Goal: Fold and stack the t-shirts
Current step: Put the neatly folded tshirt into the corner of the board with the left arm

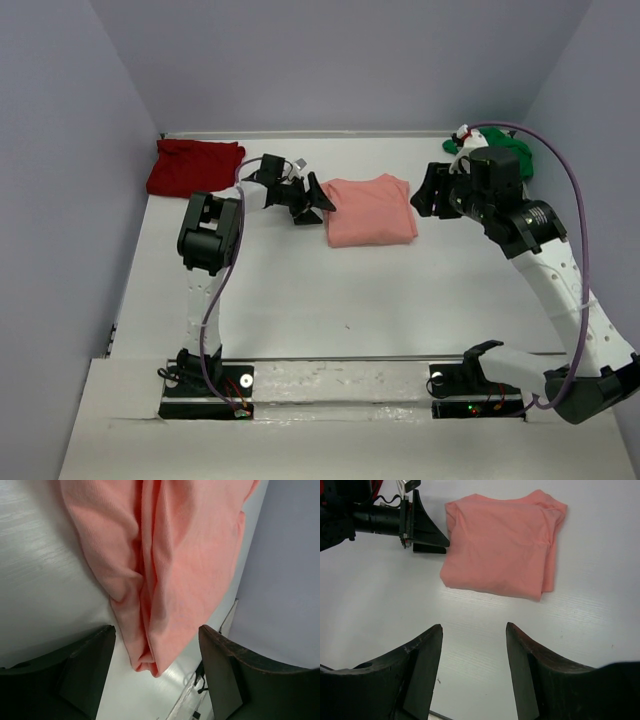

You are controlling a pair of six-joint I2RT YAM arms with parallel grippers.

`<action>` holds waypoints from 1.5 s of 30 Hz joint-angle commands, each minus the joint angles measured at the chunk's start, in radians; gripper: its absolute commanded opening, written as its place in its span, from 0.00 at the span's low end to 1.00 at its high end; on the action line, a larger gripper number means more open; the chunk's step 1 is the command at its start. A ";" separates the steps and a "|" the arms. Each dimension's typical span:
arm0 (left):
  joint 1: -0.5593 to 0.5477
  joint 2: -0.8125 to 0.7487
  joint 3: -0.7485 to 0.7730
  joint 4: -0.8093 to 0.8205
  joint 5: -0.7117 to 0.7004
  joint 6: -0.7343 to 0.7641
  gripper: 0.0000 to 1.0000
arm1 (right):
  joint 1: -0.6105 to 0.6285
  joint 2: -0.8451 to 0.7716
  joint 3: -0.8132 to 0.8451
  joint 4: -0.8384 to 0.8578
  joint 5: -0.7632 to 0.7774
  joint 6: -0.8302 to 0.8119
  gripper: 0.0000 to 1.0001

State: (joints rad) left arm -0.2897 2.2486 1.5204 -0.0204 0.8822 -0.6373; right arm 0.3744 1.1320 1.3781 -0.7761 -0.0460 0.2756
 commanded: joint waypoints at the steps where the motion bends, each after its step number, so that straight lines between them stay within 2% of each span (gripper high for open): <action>1: -0.037 0.035 0.044 -0.147 -0.137 0.054 0.81 | 0.004 0.017 0.039 0.055 -0.014 -0.001 0.59; 12: -0.095 0.075 0.081 -0.147 -0.135 0.025 0.79 | 0.004 0.011 0.047 0.057 -0.008 -0.004 0.60; 19: -0.098 0.060 0.061 -0.142 -0.146 0.028 0.73 | 0.004 0.000 0.041 0.055 0.012 -0.001 0.61; 21: -0.097 0.062 0.052 -0.141 -0.149 0.024 0.65 | 0.004 -0.005 0.044 0.054 0.023 -0.004 0.61; 22: -0.095 0.065 0.049 -0.139 -0.153 0.024 0.57 | 0.004 -0.005 0.045 0.052 0.028 -0.006 0.61; 24: -0.095 0.068 0.046 -0.136 -0.163 0.022 0.49 | 0.004 -0.012 0.053 0.048 0.035 -0.009 0.61; 25: -0.095 0.074 0.046 -0.136 -0.163 0.021 0.41 | 0.004 -0.015 0.055 0.046 0.035 -0.009 0.61; 28: -0.095 0.086 0.053 -0.136 -0.169 0.021 0.31 | 0.004 -0.023 0.062 0.041 0.034 -0.009 0.61; 30: -0.092 0.091 0.058 -0.136 -0.175 0.019 0.21 | 0.004 -0.026 0.058 0.040 0.034 -0.009 0.62; 31: -0.091 0.091 0.061 -0.138 -0.178 0.019 0.13 | 0.004 -0.026 0.056 0.040 0.035 -0.009 0.62; 34: -0.083 0.075 0.075 -0.156 -0.204 0.037 0.00 | 0.004 -0.026 0.044 0.035 0.040 -0.009 0.62; 38: -0.074 0.029 0.122 -0.246 -0.293 0.088 0.00 | 0.004 -0.025 0.035 0.037 0.041 -0.012 0.62; 45: -0.066 -0.018 0.337 -0.550 -0.608 0.264 0.00 | 0.004 -0.011 0.026 0.049 0.018 -0.013 0.62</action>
State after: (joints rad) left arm -0.3752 2.2913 1.7344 -0.3294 0.5426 -0.5106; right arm 0.3744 1.1271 1.3911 -0.7742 -0.0185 0.2760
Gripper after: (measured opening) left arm 0.034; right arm 0.622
